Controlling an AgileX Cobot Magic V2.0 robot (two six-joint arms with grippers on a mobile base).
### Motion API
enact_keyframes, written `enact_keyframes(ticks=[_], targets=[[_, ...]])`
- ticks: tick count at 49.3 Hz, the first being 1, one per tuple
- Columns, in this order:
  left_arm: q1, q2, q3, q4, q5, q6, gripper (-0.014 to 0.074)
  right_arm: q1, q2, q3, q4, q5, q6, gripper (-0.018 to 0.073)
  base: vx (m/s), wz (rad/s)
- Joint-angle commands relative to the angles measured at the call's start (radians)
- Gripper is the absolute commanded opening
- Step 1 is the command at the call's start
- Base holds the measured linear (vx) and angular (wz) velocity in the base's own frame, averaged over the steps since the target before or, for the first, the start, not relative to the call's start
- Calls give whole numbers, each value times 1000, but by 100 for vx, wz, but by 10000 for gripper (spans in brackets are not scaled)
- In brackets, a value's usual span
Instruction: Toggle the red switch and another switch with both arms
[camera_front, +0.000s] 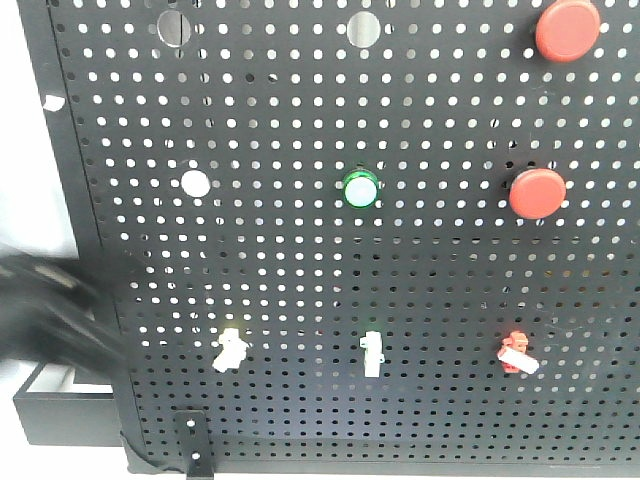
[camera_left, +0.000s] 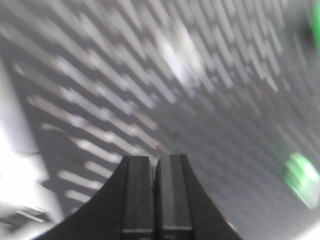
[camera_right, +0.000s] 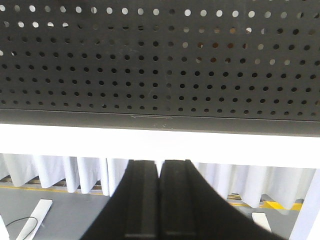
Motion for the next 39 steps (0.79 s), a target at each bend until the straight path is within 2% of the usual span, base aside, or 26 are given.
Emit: enact_keyframes(ticks=[1, 14, 26, 33, 39], targets=[[-6, -69, 5, 0, -93, 4, -6, 2, -10, 5, -5, -82, -4, -6, 0, 0], [-6, -186, 160, -2, -185, 31, -6, 2, -10, 5, -41, -82, -7, -6, 0, 0], [-6, -274, 227, -2, -226, 31, -6, 2, -10, 5, -57, -94, -6, -6, 0, 0], [-6, -319, 243, -2, -251, 32, -6, 2, -10, 5, -59, -156, -6, -6, 0, 0], [-6, -347, 256, -5, -267, 57, -6, -2, -10, 4, -71, -292, 9, -6, 0, 0]])
